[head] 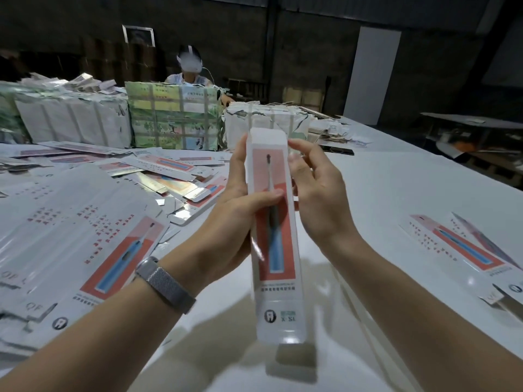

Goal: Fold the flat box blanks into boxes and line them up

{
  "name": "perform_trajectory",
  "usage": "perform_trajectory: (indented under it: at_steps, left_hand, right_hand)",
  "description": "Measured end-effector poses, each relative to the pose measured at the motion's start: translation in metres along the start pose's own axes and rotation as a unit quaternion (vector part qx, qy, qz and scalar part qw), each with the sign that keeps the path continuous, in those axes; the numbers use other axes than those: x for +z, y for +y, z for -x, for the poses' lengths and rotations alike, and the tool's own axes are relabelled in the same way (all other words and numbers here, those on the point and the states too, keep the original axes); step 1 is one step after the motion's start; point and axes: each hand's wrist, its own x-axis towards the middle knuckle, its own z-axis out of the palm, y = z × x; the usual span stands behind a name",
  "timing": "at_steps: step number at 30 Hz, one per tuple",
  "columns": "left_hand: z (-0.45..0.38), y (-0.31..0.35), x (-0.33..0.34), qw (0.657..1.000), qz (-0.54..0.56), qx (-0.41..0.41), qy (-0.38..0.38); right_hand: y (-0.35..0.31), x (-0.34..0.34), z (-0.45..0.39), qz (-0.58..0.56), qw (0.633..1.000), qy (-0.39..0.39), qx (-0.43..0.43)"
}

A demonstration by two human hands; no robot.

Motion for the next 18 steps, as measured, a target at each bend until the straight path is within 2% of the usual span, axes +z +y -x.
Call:
perform_trajectory:
  at_steps: [6, 13, 18]
  left_hand:
    - [-0.001, -0.008, 0.004, 0.999, 0.015, 0.025, 0.019]
    - [-0.003, -0.016, 0.003, 0.993, -0.052, 0.077, 0.066]
    - [-0.002, -0.014, 0.002, 0.989, -0.105, 0.092, 0.054]
  right_hand:
    - [-0.002, 0.007, 0.009, -0.061, 0.998, -0.027, -0.019]
    - [-0.002, 0.013, 0.015, -0.171, 0.983, -0.066, -0.01]
    - [-0.004, 0.011, 0.014, -0.166, 0.985, -0.054, -0.006]
